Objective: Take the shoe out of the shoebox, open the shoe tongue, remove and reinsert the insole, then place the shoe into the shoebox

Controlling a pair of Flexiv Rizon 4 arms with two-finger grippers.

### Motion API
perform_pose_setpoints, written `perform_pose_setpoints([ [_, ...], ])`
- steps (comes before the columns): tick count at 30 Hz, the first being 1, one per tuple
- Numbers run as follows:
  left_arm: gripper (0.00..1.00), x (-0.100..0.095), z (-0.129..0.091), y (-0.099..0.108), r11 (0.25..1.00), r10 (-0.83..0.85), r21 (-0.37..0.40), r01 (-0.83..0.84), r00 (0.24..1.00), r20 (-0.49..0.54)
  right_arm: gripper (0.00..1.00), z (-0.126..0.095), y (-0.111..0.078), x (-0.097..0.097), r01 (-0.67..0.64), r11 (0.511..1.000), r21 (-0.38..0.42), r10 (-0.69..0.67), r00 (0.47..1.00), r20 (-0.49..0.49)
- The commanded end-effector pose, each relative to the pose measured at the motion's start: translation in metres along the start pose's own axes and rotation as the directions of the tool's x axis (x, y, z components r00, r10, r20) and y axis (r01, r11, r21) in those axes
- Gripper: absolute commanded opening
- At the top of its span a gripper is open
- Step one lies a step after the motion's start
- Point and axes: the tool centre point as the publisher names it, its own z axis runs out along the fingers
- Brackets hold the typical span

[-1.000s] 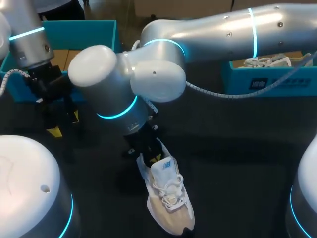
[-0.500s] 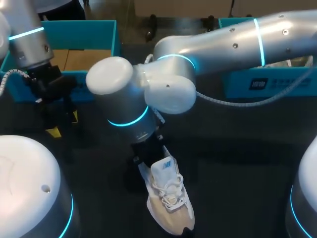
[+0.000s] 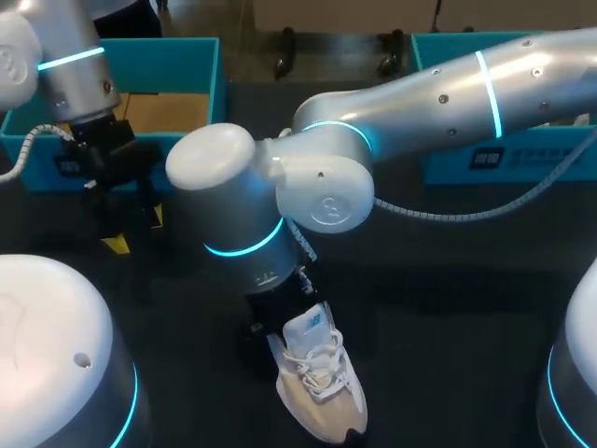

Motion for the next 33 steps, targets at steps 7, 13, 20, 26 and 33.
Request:
perform_pose_setpoints([
  [7, 1.0, -0.004, 0.0, 0.001, 1.0, -0.005, -0.002, 0.005, 1.0, -0.009, 0.0, -0.037, 0.035, -0.013, 0.038, 0.977, -0.208, -0.026, 0.998, 0.06],
  [13, 1.0, -0.002, -0.002, 0.01, 0.999, -0.039, 0.005, 0.039, 0.999, -0.003, 0.0, -0.045, 0.055, -0.022, 0.024, 0.947, -0.32, -0.018, 1.0, 0.021],
  [20, 1.0, -0.001, -0.004, 0.013, 0.999, -0.051, 0.007, 0.051, 0.999, 0.001, 0.0, -0.05, 0.059, -0.032, -0.044, 0.903, -0.427, 0.055, 0.998, 0.014],
  [26, 1.0, -0.003, -0.009, 0.013, 0.998, -0.058, 0.004, 0.058, 0.998, 0.006, 0.0, -0.062, 0.06, -0.04, -0.083, 0.86, -0.504, 0.086, 0.996, -0.018],
  [33, 1.0, -0.009, -0.012, 0.011, 0.999, -0.053, -0.003, 0.053, 0.999, 0.006, 0.0, -0.068, 0.07, -0.038, -0.06, 0.846, -0.53, 0.036, 0.998, -0.056],
])
